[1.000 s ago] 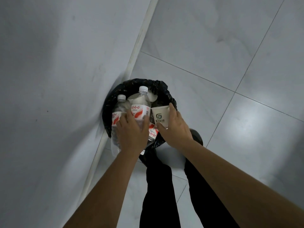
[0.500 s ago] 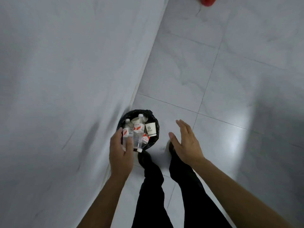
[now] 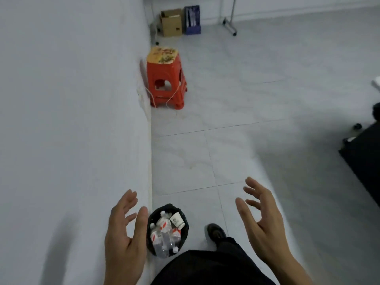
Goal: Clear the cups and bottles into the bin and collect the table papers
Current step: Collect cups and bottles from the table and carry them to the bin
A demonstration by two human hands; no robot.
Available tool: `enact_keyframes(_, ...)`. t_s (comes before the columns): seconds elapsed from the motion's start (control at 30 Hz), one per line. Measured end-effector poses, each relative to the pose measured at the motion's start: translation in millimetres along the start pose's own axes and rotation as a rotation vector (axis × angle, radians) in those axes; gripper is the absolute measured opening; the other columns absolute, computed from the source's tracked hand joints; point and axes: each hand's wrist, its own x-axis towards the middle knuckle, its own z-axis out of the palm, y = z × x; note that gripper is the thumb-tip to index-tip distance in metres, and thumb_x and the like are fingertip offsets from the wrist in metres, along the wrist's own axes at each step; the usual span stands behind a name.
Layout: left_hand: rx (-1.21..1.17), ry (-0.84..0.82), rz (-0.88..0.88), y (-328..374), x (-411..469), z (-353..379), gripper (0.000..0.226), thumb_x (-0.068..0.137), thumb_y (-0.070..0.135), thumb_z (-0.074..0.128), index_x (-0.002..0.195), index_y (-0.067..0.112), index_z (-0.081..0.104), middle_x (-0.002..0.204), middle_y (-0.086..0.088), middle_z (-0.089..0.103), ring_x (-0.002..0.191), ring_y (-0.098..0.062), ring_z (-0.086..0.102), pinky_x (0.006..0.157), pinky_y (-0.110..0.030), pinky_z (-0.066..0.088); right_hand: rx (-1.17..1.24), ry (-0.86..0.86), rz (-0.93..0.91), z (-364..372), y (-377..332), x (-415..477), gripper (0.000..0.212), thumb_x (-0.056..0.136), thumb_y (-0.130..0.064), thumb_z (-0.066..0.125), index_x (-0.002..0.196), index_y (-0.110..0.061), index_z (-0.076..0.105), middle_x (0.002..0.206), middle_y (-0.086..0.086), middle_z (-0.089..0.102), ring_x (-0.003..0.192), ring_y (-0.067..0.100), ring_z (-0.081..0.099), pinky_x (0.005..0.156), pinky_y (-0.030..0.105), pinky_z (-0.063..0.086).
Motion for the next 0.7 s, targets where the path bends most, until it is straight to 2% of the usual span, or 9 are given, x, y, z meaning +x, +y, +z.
enact_keyframes(0.2,-0.095,-0.314,0.057,-8,1,43,0.039,0.095,0.035,0.060,0.132,0.026,0.054,0.125,0.008,0.065,0.119,-0.007,0.060,0.087,-0.004,0.045,-0.080,0.367,0.193,-54,30,-102,0.058,0.090,-0.045,0.061,0.143,-0.031,0.043,0.135,-0.021,0.051,0.123,0.000,0.054,0.090,0.022,0.049)
enact_keyframes(0.37,-0.143,-0.605,0.130,23,-39,113,0.040,0.089,0.035,0.055,0.128,0.027,0.055,0.122,0.004,0.065,0.114,-0.008,0.061,0.084,-0.003,0.045,-0.093,0.699,0.357,-106,44,-195,0.060,0.086,-0.043,0.062,0.142,-0.036,0.039,0.136,-0.022,0.050,0.120,-0.006,0.053,0.089,0.020,0.048)
enact_keyframes(0.57,-0.144,-1.049,0.342,93,-166,205,0.043,0.091,0.039,0.049,0.132,0.031,0.052,0.126,0.014,0.063,0.116,0.003,0.058,0.085,-0.009,0.043,-0.041,1.183,0.506,-168,68,-328,0.056,0.088,-0.043,0.062,0.139,-0.032,0.044,0.133,-0.012,0.056,0.118,-0.003,0.056,0.088,0.019,0.050)
enact_keyframes(0.7,-0.095,-1.231,0.481,117,-264,260,0.044,0.092,0.038,0.048,0.134,0.026,0.051,0.126,0.013,0.061,0.112,0.010,0.056,0.080,-0.004,0.045,0.025,1.405,0.595,-206,102,-400,0.042,0.088,-0.044,0.061,0.127,-0.045,0.049,0.130,-0.013,0.059,0.119,0.004,0.058,0.093,0.026,0.051)
